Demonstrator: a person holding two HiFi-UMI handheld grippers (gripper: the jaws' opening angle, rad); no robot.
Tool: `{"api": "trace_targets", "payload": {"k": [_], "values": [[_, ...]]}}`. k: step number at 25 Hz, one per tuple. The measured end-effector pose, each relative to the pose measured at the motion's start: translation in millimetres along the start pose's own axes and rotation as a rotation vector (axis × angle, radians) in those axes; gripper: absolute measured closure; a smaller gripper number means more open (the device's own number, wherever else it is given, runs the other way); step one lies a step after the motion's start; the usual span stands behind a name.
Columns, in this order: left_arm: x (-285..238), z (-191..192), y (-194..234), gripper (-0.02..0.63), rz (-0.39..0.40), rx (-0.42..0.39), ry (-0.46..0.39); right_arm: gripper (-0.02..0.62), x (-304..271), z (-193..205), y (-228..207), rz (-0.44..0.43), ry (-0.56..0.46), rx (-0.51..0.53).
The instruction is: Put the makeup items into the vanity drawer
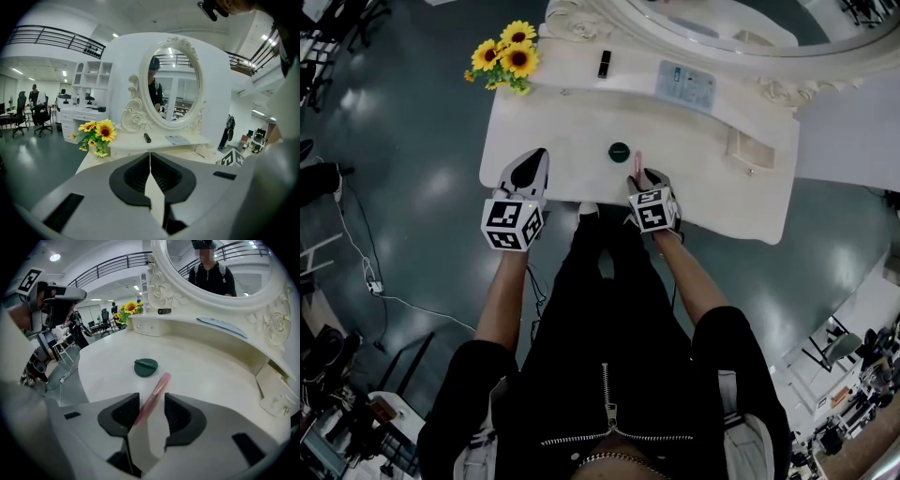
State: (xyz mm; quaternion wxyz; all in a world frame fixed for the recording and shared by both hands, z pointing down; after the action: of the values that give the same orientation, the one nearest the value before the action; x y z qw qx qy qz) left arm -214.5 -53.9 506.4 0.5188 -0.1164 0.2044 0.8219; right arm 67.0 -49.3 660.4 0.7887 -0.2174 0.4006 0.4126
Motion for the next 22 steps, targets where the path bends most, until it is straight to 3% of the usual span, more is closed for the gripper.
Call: {"api": "trace_targets", "payload": {"k": [7, 10, 22], "values": [[-2, 0, -3, 0.584, 0.002, -0.004, 0.004, 0.478, -3, 2, 0, 0.006, 0.002, -0.049], [-4, 0, -6, 0.584, 0.004, -0.001, 0.003, 0.545, 1, 2, -3, 0.019, 0.01, -0.086], [-12, -8, -13, 0.584, 0.021, -0.011, -0.005, 0.546, 4, -1, -14, 0.014, -0.003, -0.148]]}}
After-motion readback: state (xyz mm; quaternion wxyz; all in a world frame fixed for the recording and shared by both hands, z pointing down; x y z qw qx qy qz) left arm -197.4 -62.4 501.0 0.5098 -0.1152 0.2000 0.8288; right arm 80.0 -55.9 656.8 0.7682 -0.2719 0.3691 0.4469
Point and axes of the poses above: the fingertips, and each gripper's own axes: x backward along the fingers, y to its left, z out of its underside, the point moved 10 cm from there along x, backward along the fingers, and after that the axes turned 4 degrees about x, right-handed, at the moved point
